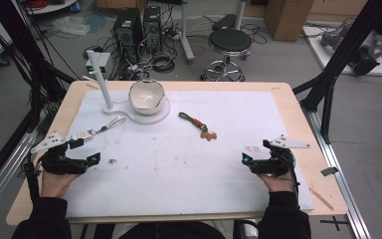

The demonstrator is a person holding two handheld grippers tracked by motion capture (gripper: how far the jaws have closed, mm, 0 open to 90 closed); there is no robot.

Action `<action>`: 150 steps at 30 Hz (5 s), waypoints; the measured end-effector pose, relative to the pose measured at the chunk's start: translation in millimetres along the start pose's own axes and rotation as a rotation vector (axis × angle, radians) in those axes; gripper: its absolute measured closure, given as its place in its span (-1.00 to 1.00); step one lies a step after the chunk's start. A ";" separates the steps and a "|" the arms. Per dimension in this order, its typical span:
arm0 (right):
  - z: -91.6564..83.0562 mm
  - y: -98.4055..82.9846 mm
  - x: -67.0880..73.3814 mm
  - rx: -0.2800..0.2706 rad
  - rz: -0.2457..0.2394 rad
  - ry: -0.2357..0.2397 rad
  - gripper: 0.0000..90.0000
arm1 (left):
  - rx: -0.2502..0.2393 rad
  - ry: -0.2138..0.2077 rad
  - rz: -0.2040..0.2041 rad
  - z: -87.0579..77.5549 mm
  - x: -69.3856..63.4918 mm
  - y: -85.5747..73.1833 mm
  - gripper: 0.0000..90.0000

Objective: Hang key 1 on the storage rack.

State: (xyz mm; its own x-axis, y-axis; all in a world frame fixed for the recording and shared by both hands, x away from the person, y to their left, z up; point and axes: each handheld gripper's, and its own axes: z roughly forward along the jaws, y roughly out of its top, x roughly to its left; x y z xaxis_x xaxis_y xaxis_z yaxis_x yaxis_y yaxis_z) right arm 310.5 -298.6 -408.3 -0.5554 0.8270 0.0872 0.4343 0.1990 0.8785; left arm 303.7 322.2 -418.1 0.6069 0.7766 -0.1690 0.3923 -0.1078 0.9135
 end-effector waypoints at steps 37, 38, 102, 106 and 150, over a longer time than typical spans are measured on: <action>20.4 12.3 6.1 0.096 -0.038 0.031 -0.99 | 0.047 -0.001 0.018 6.7 -3.9 -0.9 -0.96; 22.4 13.5 7.0 0.104 -0.038 0.036 -0.99 | 0.048 0.000 0.019 6.7 -4.0 -1.0 -0.96; 151.3 123.0 34.7 0.339 -0.146 0.080 -0.98 | 0.014 0.009 0.012 2.6 -2.7 -0.4 -0.96; 159.4 126.7 36.9 0.330 -0.148 0.091 -0.98 | 0.018 0.005 0.014 3.4 -2.6 -0.4 -0.96; 248.0 116.1 18.1 0.578 -0.109 0.163 0.13 | 0.029 -0.001 0.016 3.0 -1.2 -1.3 -0.96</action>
State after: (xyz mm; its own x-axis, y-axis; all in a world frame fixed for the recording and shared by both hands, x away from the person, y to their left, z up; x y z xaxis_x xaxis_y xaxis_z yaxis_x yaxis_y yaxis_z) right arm 526.7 -130.2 -421.2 -0.6998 0.7039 0.1216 0.6579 0.5690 0.4934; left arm 304.5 319.5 -420.2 0.6140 0.7739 -0.1552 0.4028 -0.1380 0.9048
